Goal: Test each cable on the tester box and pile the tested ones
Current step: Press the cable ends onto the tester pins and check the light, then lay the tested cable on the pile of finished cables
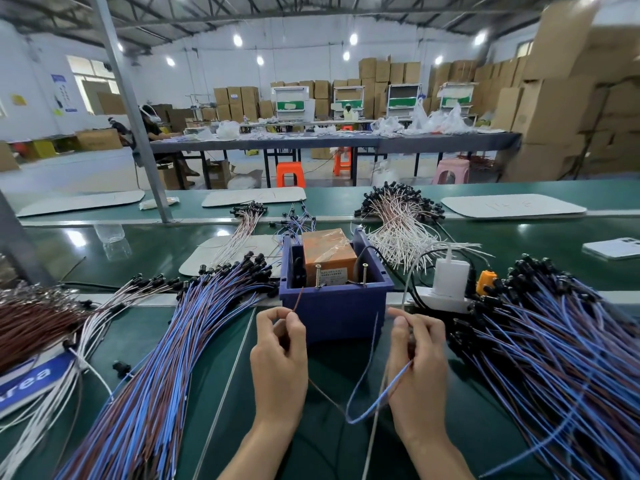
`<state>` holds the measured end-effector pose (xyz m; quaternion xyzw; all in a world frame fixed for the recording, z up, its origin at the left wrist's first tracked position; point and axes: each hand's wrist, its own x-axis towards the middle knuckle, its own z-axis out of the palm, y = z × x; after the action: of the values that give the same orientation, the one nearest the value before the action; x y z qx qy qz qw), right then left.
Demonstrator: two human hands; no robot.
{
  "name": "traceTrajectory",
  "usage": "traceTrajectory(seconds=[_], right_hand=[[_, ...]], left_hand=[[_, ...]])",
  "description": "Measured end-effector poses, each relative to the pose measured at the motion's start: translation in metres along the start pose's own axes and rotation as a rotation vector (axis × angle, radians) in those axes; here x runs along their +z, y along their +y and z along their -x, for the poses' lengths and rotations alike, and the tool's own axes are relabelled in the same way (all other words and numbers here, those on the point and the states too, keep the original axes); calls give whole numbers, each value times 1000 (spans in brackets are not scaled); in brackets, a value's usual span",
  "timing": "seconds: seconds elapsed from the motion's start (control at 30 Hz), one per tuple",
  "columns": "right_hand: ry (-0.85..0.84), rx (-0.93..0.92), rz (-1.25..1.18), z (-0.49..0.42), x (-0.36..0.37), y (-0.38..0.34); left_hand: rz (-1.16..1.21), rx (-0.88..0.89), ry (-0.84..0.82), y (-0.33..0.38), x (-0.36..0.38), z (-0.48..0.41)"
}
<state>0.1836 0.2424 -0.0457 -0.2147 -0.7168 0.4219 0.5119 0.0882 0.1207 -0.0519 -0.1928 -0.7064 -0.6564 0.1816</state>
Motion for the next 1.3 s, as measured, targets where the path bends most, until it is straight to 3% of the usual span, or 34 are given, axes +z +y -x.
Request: traceTrajectory(seconds=[0.1,0.23,0.33,0.4,0.47,0.6,0.73,0.83,0.93,1.0,1.1,1.3], right_hand=[[4,7,25,2,-7,-1],[15,-84,67,-3,-20,-10],[-5,-226,144,-20,-28,-32],[-56,-360,220,-34,-37,-52],[-132,-472,299,-49,-50,-76],[-119,-736,537,-79,-81,-122],[-125,-856,573,-98,-110,-144],[-70,-772,450,-112,-131,-151],[68,-540,149,-123,-154,-153],[-58,-366,60,-123,-168,-148],[-349,-238,133,-118,-184,-131],[-385,-103,109,-108,-219,-90]], left_hand=[[-110,-51,9,2,-12,6],[-367,313,14,40,-30,17],[-286,386,-308,96,-30,22],[-352,412,-525,126,-23,21],[-359,426,-643,150,-17,17],[-204,374,-692,185,-9,2],[-252,547,-706,212,1,-4],[-217,592,-730,231,13,-6],[15,464,-694,248,26,-11],[176,358,-654,259,39,-13],[309,243,-594,268,65,-12],[464,-24,-588,259,121,-9]])
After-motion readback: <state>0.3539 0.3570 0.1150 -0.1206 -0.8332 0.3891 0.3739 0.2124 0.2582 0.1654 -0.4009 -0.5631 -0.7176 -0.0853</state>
